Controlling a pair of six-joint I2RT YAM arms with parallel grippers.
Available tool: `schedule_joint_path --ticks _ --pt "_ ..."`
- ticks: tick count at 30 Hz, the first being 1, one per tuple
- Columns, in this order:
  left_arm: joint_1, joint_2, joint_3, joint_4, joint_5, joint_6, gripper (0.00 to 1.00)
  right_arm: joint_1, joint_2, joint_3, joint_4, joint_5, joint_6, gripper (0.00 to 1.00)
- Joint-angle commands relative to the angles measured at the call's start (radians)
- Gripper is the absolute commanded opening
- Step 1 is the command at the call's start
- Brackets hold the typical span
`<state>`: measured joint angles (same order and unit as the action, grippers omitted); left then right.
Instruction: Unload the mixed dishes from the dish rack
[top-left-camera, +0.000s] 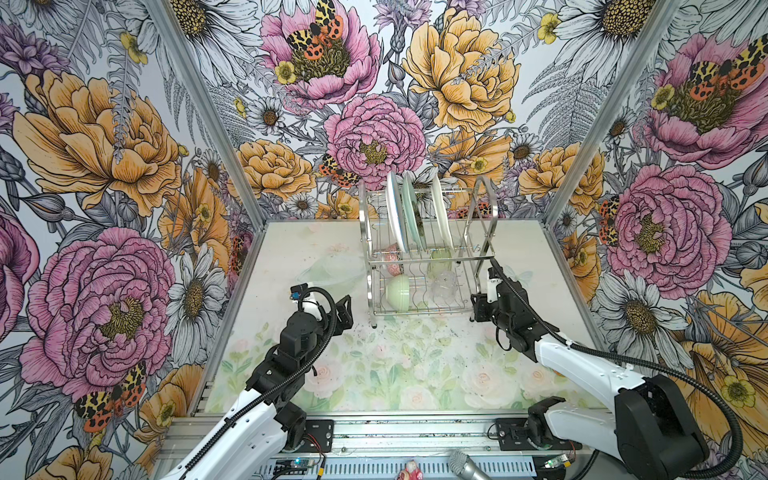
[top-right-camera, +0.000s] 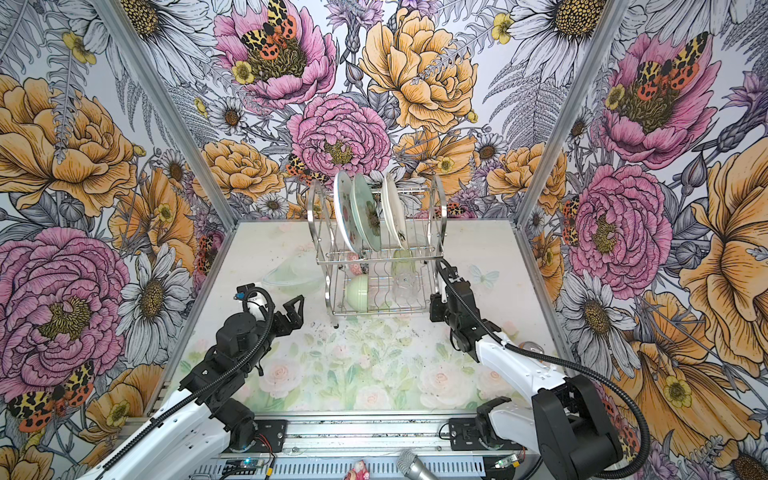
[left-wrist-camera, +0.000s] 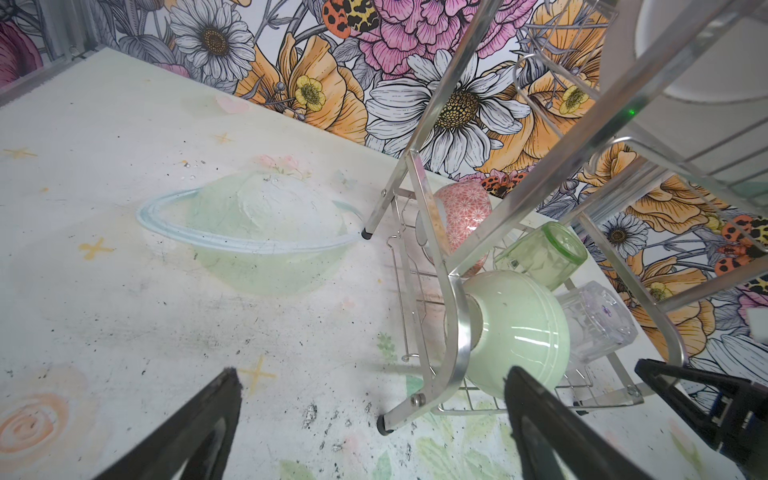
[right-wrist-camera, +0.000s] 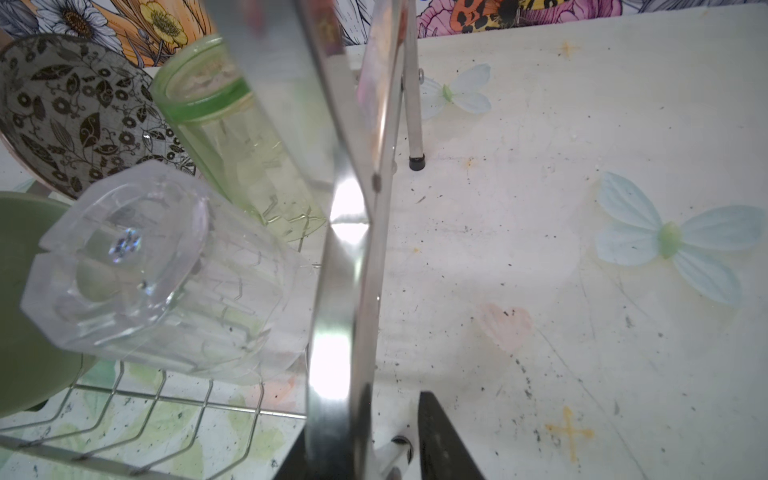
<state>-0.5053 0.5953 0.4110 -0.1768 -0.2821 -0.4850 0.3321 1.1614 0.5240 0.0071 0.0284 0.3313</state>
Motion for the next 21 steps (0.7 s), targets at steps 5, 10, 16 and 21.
schedule_joint_path --ticks 5,10,16,21 --pt "0.011 -0.001 0.023 0.000 0.016 -0.008 0.99 -0.005 -0.073 -0.021 -0.023 -0.049 0.035 0.48" --pt "0.011 0.010 0.024 0.004 0.030 -0.006 0.99 -0.004 -0.083 -0.028 -0.026 -0.113 0.069 0.53" --pt "0.013 0.011 0.024 0.014 0.060 -0.006 0.99 -0.003 -0.120 -0.020 -0.041 -0.217 0.110 0.62" --pt "0.014 0.006 0.025 0.020 0.140 0.012 0.99 -0.004 -0.204 -0.049 -0.042 -0.259 0.111 0.66"
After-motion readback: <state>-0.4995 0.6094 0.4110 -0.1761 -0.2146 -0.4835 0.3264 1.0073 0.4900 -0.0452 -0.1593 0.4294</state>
